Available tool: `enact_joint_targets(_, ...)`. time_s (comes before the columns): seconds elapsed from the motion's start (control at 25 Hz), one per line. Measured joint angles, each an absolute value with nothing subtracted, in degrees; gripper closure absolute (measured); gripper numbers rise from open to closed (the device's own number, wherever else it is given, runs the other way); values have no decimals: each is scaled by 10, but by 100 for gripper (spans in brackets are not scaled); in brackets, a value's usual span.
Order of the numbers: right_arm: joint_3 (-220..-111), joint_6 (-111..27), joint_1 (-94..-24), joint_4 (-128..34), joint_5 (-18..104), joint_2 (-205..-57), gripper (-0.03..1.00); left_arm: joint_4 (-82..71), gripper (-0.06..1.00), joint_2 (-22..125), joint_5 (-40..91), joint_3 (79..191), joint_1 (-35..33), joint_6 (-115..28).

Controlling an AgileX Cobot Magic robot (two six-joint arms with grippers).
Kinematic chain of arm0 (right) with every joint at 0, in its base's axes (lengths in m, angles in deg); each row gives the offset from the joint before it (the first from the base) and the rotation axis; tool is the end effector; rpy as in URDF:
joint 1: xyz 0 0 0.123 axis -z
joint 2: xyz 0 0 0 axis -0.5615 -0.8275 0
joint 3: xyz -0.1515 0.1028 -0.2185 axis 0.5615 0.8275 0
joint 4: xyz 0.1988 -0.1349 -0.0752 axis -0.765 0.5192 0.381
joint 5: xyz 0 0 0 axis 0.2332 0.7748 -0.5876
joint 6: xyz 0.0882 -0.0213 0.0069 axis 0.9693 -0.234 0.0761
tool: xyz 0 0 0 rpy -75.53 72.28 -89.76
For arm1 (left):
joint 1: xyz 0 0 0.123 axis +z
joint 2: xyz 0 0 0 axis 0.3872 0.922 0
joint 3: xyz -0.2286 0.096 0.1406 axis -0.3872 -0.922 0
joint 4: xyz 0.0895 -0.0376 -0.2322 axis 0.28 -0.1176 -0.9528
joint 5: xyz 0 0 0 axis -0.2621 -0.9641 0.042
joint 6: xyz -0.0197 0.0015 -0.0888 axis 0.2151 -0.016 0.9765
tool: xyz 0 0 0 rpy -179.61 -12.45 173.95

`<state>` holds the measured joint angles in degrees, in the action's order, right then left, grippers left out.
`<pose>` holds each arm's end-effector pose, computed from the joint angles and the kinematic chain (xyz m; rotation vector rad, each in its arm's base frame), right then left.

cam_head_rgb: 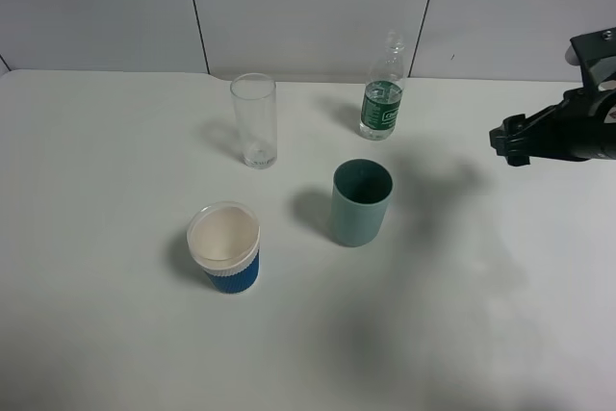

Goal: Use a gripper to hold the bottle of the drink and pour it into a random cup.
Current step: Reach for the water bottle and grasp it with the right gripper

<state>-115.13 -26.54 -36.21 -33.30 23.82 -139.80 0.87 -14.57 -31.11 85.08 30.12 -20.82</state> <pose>0.2577 0.0109 0.1841 -0.3147 2.2036 -0.0915 0.0139 -0.0081 0.2815 0.0730 2.1479 0.0388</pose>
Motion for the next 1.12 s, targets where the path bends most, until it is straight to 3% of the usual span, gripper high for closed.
enact_joint_targets(0.32,-1152,-189,-362,-236,97,-1490,18,9,-5,-146,-311,851,301,-208)
enact_joint_targets(1.12,-1154,-245,-362,-185,-184,-1655,18,9,-5,-146,-311,851,301,-208)
